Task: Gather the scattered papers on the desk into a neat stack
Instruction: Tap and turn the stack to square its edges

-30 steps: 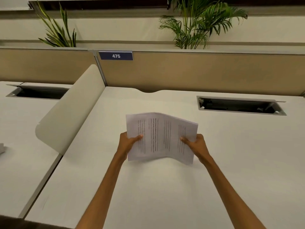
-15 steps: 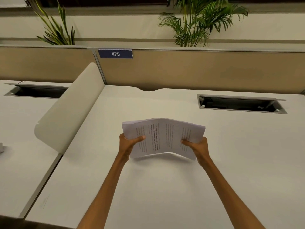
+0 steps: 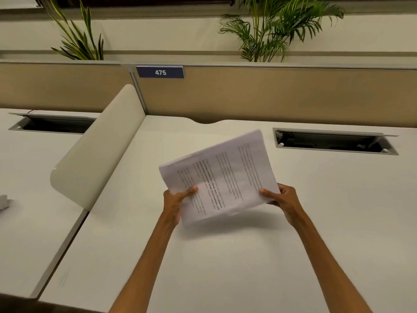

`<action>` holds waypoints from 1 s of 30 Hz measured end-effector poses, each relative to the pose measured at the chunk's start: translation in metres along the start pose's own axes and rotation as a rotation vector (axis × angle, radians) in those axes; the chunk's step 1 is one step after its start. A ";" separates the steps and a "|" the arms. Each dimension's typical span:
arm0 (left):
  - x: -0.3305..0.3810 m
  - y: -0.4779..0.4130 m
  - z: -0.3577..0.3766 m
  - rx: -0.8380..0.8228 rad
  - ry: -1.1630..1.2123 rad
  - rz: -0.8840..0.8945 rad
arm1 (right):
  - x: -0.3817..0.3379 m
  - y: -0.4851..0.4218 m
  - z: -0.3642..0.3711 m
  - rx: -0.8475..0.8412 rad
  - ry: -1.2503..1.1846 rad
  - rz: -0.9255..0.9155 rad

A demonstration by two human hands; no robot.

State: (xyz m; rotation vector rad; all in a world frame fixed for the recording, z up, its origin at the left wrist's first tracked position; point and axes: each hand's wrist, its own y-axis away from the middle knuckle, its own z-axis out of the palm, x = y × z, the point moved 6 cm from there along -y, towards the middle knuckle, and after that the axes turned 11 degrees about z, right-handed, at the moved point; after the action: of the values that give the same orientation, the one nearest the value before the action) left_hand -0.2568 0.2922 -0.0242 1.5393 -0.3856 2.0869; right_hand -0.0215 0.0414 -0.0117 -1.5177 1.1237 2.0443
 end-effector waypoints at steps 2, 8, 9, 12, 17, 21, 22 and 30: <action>-0.007 0.004 0.004 0.038 0.098 -0.028 | -0.002 -0.002 0.002 -0.053 -0.218 0.037; -0.028 0.030 0.059 0.033 0.389 -0.068 | 0.007 0.004 0.079 -0.177 -0.548 0.064; -0.028 0.032 0.064 -0.001 0.412 -0.052 | 0.006 0.005 0.088 -0.184 -0.564 0.044; -0.021 0.031 0.056 -0.072 0.381 -0.013 | -0.001 0.002 0.086 -0.128 -0.481 -0.020; 0.009 0.010 0.004 -0.126 0.025 0.007 | -0.009 -0.012 0.053 -0.061 -0.229 -0.046; 0.030 -0.001 0.014 -0.343 -0.265 0.084 | -0.018 -0.011 0.061 -0.086 -0.006 -0.072; 0.034 -0.001 0.021 -0.347 -0.321 0.132 | -0.021 -0.009 0.068 -0.101 0.050 -0.099; 0.047 -0.003 0.036 -0.176 -0.324 0.337 | -0.034 -0.004 0.079 -0.093 0.148 -0.239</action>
State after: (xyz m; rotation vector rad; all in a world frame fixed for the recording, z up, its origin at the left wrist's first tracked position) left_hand -0.2367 0.2874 0.0319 1.8041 -0.9790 1.9707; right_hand -0.0563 0.1099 0.0262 -1.7796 0.8598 1.8714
